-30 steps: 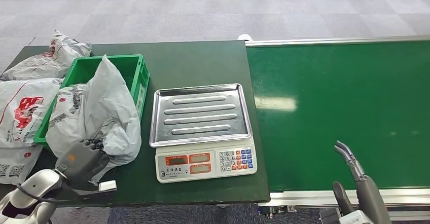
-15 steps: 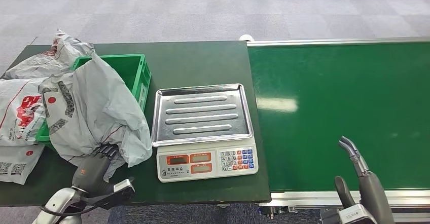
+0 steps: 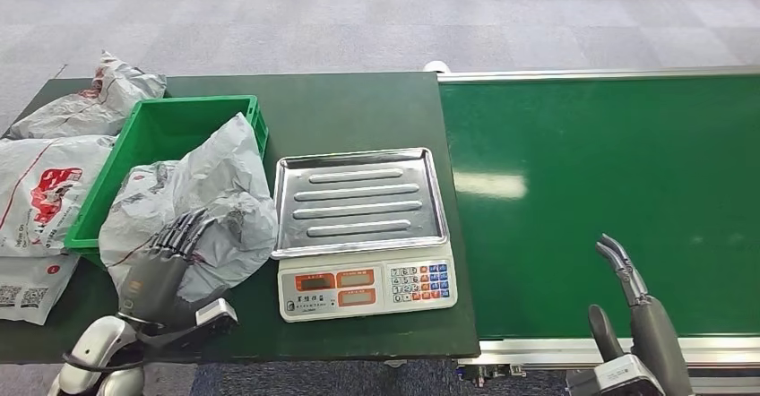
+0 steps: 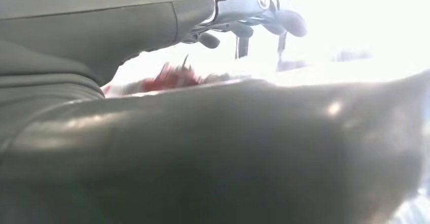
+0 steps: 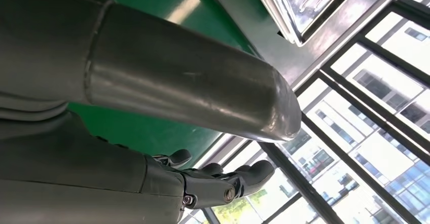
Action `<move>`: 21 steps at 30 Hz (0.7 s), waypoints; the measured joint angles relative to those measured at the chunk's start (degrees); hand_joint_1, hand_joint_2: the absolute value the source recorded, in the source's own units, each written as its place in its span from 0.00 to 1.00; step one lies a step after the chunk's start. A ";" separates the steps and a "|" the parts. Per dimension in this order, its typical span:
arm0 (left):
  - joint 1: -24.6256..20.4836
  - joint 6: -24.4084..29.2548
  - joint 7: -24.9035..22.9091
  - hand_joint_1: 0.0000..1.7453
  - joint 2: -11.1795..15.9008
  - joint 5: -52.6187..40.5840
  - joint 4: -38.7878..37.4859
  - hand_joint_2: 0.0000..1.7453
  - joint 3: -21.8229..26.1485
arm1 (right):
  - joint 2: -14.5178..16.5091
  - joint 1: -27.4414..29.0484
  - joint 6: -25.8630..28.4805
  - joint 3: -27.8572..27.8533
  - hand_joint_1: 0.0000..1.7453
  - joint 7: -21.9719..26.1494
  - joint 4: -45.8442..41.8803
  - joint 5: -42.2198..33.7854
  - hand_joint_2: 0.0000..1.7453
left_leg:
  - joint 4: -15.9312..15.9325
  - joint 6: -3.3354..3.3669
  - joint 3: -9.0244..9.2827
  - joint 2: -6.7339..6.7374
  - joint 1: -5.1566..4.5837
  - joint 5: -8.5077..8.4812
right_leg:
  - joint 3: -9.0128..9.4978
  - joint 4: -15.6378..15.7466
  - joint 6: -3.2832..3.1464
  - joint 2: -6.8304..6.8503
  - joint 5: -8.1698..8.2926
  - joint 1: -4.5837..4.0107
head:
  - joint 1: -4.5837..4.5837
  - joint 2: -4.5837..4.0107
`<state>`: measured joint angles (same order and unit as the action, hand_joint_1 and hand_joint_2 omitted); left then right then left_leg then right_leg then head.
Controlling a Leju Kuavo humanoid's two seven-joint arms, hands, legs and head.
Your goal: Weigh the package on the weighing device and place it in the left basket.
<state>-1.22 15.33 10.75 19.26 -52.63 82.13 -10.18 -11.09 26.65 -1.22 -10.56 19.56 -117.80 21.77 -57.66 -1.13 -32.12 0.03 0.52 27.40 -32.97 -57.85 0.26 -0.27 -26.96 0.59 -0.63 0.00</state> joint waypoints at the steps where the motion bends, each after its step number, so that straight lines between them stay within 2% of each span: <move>1: -2.98 -1.84 -1.45 0.00 1.35 -0.63 0.07 0.00 -0.13 | -0.39 -0.61 0.03 0.43 0.00 0.02 0.37 -0.01 0.00 | -0.03 -0.01 -0.10 -0.07 0.06 -0.11 | -0.10 0.00 -0.03 0.05 0.06 -0.05 | -0.01 0.00; 4: -17.05 -9.88 -4.86 0.00 7.14 -1.39 -1.42 0.00 -1.05 | -1.73 -2.79 0.06 1.86 0.00 0.29 1.75 -0.06 0.00 | -0.10 -0.21 -0.63 -0.39 0.31 -0.59 | -0.50 -0.01 -0.21 0.29 0.43 -0.23 | -0.06 0.00; 5: -23.57 -13.42 -5.49 0.00 8.95 -2.46 -2.64 0.00 -1.87 | -2.13 -3.59 0.08 2.33 0.00 0.57 2.27 -0.11 0.00 | -0.16 -0.30 -0.84 -0.46 0.40 -0.76 | -0.70 -0.01 -0.29 0.35 0.61 -0.30 | -0.13 0.00; 7: -41.06 -21.64 -6.50 0.00 11.09 -6.54 -7.73 0.00 -5.28 | -2.77 -5.77 0.13 3.42 0.00 1.32 3.58 -0.20 0.00 | -0.41 -0.43 -1.60 -0.52 0.72 -1.14 | -1.35 -0.03 -0.41 0.40 1.05 -0.60 | -0.26 0.00; 9: -59.62 -27.96 -8.46 0.00 11.13 -10.69 -14.92 0.00 -10.13 | -3.19 -8.06 0.27 4.67 0.00 1.89 4.98 -0.19 0.00 | -0.58 -0.53 -2.38 -0.39 0.97 -1.40 | -1.99 -0.05 -0.50 0.26 1.55 -0.81 | -0.19 0.00; 10: -66.86 -29.53 -9.98 0.00 10.57 -12.01 -18.18 0.00 -12.33 | -3.26 -8.69 0.44 5.25 0.00 2.06 5.57 -0.08 0.00 | -0.57 -0.55 -2.49 -0.22 0.94 -1.45 | -2.16 -0.06 -0.49 0.10 1.69 -0.77 | -0.18 0.00; 12: -77.47 -30.80 -13.49 0.00 8.68 -12.96 -23.12 0.00 -15.65 | -3.28 -9.26 0.96 6.39 0.00 2.26 6.55 0.44 0.00 | -0.52 -0.49 -2.44 0.11 0.75 -1.45 | -2.24 -0.06 -0.43 -0.23 1.79 -0.61 | -0.19 0.00; 14: -83.66 -31.09 -16.30 0.00 6.49 -12.10 -25.90 0.00 -17.23 | -3.27 -9.61 1.58 7.39 0.00 2.42 7.23 0.98 0.00 | -0.52 -0.46 -2.42 0.19 0.61 -1.44 | -2.25 -0.07 -0.39 -0.29 1.78 -0.55 | -0.17 0.00; 16: -86.72 -31.78 -17.78 0.00 4.69 -9.71 -26.37 0.00 -17.54 | -3.27 -9.64 2.22 7.97 0.00 2.57 7.55 1.27 0.00 | -0.52 -0.44 -2.41 0.15 0.55 -1.43 | -2.24 -0.06 -0.35 -0.25 1.76 -0.53 | -0.16 0.00; 18: -87.70 -32.89 -18.48 0.00 3.54 -5.43 -24.82 0.00 -17.56 | -3.27 -9.46 2.80 8.29 0.00 2.67 7.72 1.39 0.00 | -0.51 -0.41 -2.41 0.08 0.53 -1.41 | -2.21 -0.06 -0.32 -0.18 1.73 -0.45 | -0.17 0.00; 21: -85.69 -33.47 -19.00 0.00 3.09 4.45 -19.82 0.00 -17.56 | -3.22 -8.72 3.43 8.58 0.00 2.62 7.78 1.53 0.00 | -0.47 -0.37 -2.37 -0.03 0.54 -1.41 | -2.12 -0.06 -0.30 -0.06 1.66 -0.33 | -0.18 0.00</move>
<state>-86.91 -18.14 -8.25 22.35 -48.18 62.31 -27.74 -14.31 17.93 2.21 -1.97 22.18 -110.03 23.30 -58.13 -1.50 -34.49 0.00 1.06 25.99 -35.09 -57.91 -0.03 -0.32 -25.30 0.26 -0.81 0.00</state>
